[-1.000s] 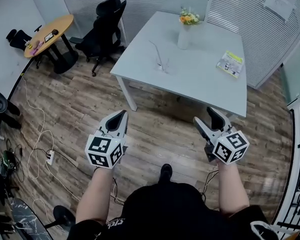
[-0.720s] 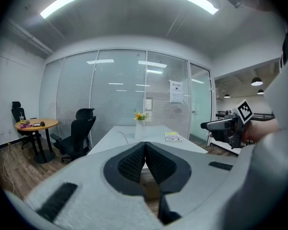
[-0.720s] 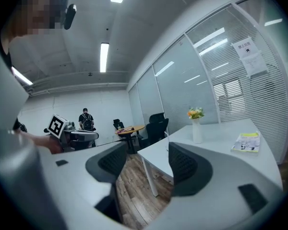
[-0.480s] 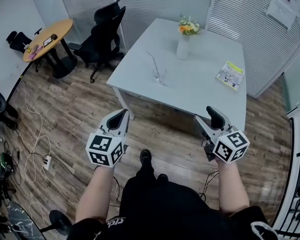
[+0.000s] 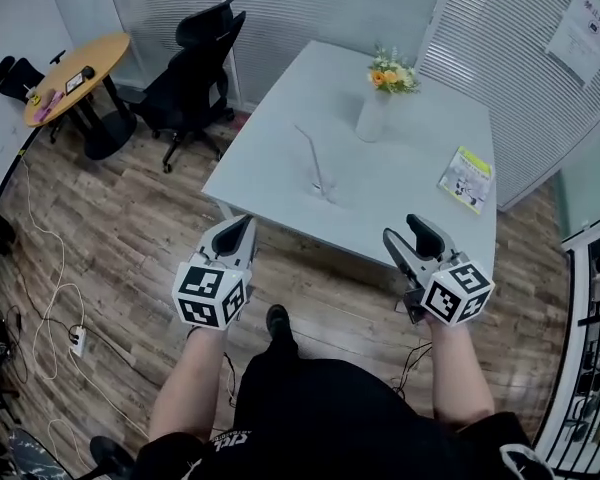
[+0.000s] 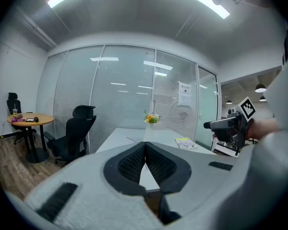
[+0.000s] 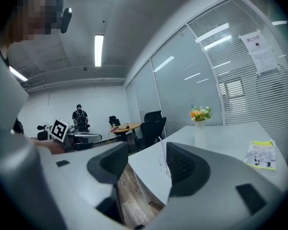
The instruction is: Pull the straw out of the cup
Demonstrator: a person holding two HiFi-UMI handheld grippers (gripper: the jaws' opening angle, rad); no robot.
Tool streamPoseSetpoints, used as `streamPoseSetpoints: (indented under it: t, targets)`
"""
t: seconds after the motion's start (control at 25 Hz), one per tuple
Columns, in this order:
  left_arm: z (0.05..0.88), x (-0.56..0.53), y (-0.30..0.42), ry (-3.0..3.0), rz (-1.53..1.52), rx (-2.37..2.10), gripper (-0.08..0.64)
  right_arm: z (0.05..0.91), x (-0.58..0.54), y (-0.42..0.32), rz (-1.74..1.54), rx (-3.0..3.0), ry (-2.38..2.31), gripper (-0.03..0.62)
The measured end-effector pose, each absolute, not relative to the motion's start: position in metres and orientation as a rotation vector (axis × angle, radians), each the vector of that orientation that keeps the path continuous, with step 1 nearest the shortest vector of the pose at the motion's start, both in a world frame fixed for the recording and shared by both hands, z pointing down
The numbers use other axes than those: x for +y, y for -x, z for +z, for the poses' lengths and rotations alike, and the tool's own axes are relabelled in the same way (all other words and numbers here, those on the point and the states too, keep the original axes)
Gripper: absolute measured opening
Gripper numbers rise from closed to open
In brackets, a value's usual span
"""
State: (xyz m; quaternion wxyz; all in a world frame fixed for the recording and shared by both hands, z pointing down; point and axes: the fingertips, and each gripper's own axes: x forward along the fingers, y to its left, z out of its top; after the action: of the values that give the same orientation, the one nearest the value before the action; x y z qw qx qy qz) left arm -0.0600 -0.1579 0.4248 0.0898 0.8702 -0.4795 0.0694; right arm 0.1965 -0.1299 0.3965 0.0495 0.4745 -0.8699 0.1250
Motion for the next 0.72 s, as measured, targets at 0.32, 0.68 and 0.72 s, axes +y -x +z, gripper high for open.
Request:
streamPoseSetpoints:
  t: [0.32, 0.68, 0.72]
  targets:
    - [0.425, -0.26, 0.083, -2.611, 0.211, -1.354, 0.009, 0.399, -0.225, -0.159, 0.403, -2.61, -1.458, 0.242]
    - [0.436, -0.317, 0.092, -2.609, 0.223, -1.289, 0.011, 0.411, -0.276, -0.153, 0.453, -2.554, -1.496, 0.236]
    - [0.439, -0.321, 0.091, -2.605, 0.228, -1.283, 0.009, 0.414, -0.279, -0.153, 0.461, -2.55, -1.489, 0.236]
